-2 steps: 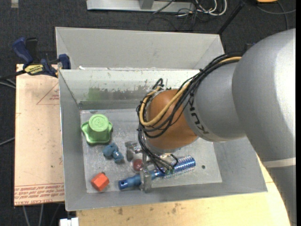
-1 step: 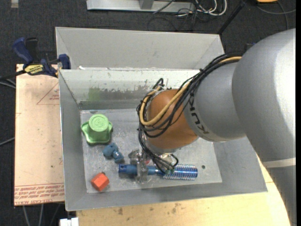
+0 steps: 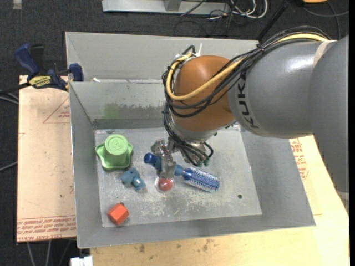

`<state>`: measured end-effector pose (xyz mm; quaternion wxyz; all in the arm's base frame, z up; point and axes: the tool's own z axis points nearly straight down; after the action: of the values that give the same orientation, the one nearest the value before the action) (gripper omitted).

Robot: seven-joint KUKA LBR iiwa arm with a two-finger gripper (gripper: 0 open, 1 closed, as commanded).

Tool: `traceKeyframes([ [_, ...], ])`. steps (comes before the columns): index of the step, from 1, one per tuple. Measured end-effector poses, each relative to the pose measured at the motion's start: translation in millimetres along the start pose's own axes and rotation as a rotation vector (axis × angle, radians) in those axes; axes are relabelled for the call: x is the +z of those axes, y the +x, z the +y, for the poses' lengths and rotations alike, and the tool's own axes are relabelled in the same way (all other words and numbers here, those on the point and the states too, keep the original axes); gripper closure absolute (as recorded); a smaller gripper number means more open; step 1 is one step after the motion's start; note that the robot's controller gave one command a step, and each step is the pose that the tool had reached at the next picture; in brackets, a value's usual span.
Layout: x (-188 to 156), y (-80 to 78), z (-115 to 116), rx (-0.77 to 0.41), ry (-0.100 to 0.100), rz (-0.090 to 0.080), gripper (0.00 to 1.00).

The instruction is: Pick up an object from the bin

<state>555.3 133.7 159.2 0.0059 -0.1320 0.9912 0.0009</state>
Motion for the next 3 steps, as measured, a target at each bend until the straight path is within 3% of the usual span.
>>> traceKeyframes([
  [1,-95,19.0,79,-0.005,-0.005,0.001,1.00],
  [2,-9,51.5,98,0.036,0.000,0.021,1.00],
  [3,-13,48.7,97,0.041,-0.001,0.012,0.00],
])
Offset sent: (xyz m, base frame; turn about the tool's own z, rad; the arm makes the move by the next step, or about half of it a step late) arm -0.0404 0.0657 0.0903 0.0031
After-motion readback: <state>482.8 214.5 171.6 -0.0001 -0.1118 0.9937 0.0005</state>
